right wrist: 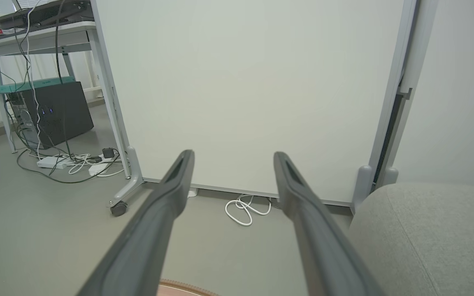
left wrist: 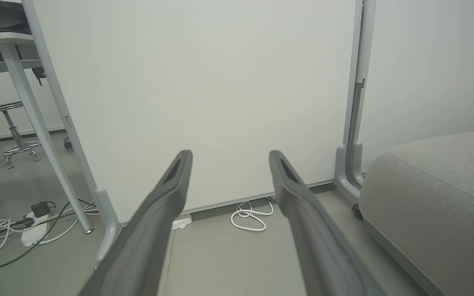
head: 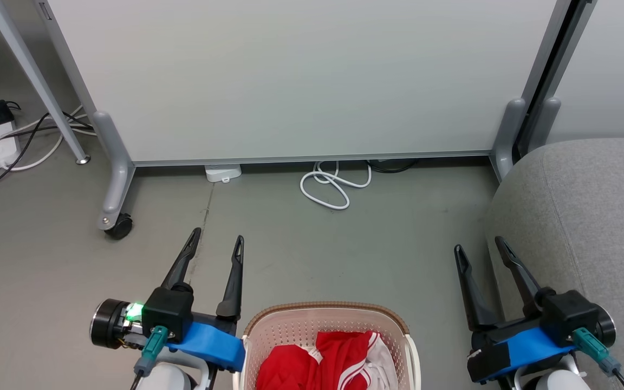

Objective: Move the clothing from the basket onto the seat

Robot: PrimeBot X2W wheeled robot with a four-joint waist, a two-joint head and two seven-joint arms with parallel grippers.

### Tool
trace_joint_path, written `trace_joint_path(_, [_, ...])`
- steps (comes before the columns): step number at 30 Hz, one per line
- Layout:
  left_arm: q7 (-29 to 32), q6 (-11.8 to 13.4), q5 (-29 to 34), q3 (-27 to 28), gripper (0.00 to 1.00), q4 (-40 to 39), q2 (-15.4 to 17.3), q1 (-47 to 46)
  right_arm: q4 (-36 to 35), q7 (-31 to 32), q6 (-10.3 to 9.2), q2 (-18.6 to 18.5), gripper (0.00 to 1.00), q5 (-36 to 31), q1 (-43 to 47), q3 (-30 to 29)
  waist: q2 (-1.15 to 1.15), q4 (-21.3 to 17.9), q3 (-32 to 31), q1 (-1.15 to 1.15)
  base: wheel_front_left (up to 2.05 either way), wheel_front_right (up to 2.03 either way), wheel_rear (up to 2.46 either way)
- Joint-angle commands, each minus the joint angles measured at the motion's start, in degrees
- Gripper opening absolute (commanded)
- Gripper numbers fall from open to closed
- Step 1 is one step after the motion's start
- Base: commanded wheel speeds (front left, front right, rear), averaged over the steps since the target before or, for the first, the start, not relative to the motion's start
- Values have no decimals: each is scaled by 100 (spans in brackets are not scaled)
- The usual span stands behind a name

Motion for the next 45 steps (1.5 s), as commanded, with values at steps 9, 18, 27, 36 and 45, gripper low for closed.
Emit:
trace_joint_path(9, [-99,-123,261,38,100,120,-49,-79,169,-98,13,-31,100,-146,-72,46,0,24,-14,0,0,0,0])
trace_joint_path(18, [-98,-247,158,139,100,388,-123,-102,437,-97,13,-31,100,-48,-130,23,0,15,2,0,0,0,0])
trace_joint_path(27, [-99,-304,172,188,100,538,-160,-147,557,-97,13,-30,100,-12,-147,37,0,21,16,0,0,0,0])
trace_joint_path(36, [-98,-330,229,213,100,550,-188,-205,560,-97,13,-30,100,9,-213,64,0,-24,100,0,0,0,0])
trace_joint_path(45, [-98,-452,348,-7,100,826,-217,-640,353,-97,12,-30,100,-73,-415,-13,0,-226,584,0,0,0,0])
